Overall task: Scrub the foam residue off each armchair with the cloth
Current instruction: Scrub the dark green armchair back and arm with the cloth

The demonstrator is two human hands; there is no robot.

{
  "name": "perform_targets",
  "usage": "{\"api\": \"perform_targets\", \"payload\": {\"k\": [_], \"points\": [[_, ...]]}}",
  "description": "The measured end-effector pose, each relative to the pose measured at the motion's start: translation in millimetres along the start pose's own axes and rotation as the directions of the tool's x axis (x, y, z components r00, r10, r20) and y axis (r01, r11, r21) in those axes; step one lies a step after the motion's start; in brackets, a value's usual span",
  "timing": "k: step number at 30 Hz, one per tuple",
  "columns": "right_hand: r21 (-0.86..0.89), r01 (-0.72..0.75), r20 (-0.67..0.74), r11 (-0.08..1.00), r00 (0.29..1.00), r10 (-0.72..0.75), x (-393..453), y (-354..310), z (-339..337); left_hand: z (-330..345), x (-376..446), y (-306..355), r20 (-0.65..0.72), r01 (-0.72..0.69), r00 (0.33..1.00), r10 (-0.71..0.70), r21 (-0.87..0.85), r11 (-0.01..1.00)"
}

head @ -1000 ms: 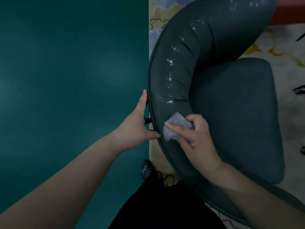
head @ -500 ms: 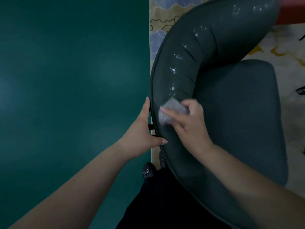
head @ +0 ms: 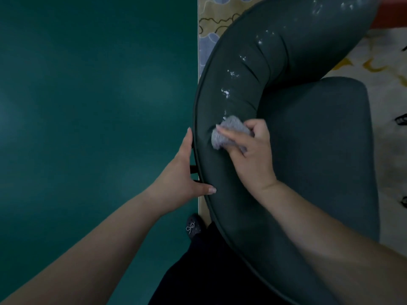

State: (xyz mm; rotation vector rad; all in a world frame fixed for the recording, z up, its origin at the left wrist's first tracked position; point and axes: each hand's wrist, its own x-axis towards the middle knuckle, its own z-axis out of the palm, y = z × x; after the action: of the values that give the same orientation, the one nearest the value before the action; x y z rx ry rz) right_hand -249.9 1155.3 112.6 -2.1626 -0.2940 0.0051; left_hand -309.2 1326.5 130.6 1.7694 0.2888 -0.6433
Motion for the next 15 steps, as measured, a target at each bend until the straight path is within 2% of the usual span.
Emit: {"api": "perform_targets", "payload": {"k": [3, 7, 11, 15], "points": [[0.137, -0.054, 0.012, 0.989, 0.999, 0.053, -14, 8, -5, 0, 0, 2, 0.001, 0.004, 1.0, -0.004, -0.014, 1.0], [0.144, -0.055, 0.053, 0.988, 0.997, 0.048, -66, 15, -24, 0, -2, 7, 0.009, 0.007, 1.0, -0.007, -0.014, 1.0], [0.115, -0.046, -0.001, 0.992, 0.999, 0.047, -19, 12, -8, -1, 0, 6, -0.004, 0.015, 1.0, -0.015, -0.02, 1.0], [0.183, -0.053, -0.038, 0.982, 0.997, 0.061, 3, 13, 0, -2, 6, 9, -0.035, -0.018, 0.999, 0.018, -0.002, 1.0]]}}
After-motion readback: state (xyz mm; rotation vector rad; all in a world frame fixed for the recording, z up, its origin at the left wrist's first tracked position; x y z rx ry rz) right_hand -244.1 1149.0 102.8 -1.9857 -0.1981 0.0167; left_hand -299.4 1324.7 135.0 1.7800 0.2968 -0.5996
